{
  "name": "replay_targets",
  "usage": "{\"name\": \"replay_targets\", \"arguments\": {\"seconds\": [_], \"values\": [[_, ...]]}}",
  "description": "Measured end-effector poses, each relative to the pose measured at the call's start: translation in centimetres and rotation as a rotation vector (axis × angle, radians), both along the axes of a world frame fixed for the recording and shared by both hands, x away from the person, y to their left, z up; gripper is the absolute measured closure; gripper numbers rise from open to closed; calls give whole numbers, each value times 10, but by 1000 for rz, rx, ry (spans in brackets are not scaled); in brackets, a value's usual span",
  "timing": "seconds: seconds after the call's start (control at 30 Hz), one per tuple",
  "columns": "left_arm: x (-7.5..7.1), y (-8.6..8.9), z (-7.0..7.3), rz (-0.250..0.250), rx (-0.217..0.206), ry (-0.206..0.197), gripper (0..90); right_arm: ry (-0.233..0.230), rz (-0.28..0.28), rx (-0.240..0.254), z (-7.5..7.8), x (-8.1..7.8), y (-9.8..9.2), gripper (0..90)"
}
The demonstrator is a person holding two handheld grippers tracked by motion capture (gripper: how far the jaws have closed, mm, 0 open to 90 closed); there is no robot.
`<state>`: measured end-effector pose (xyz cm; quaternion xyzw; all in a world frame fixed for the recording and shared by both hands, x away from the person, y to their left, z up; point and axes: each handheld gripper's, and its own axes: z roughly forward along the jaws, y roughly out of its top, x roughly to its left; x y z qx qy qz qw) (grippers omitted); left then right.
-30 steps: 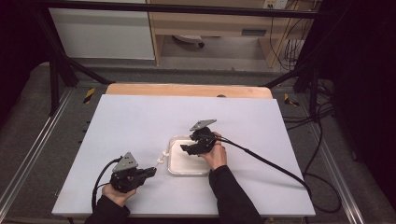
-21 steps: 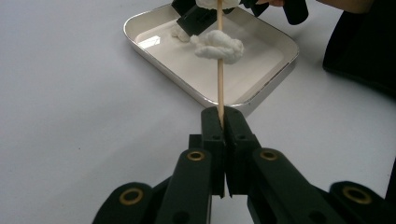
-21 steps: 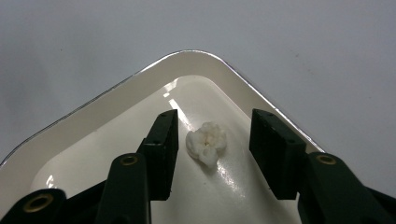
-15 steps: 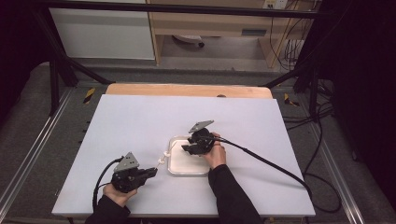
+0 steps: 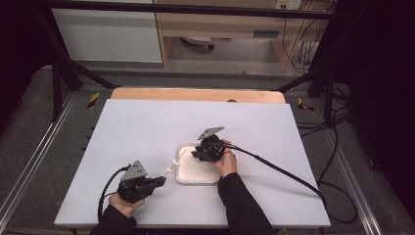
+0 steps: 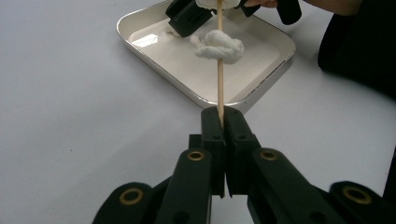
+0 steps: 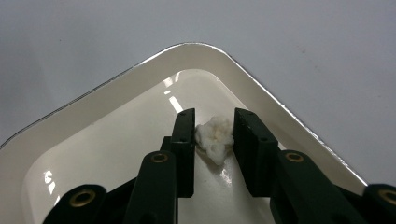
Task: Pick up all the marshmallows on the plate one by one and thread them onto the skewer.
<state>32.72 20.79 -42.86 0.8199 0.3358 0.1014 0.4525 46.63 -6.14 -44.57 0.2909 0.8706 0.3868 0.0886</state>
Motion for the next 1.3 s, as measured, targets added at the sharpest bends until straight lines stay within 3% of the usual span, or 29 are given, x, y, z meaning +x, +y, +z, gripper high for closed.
{"name": "replay_targets", "arguments": {"seconds": [0.2, 0.6, 1.0, 1.3], "values": [[-1, -2, 0, -2, 1, -2, 879, 11, -2, 34, 16, -6, -7, 707], [-4, -8, 0, -23, 9, -10, 879, 35, 7, 207, 46, -34, -35, 710], [-7, -13, 0, -35, 11, -20, 880, 30, -9, 395, 57, -58, -66, 709], [-9, -18, 0, -54, 9, -24, 880, 35, -6, 511, 66, -68, -70, 708]]}}
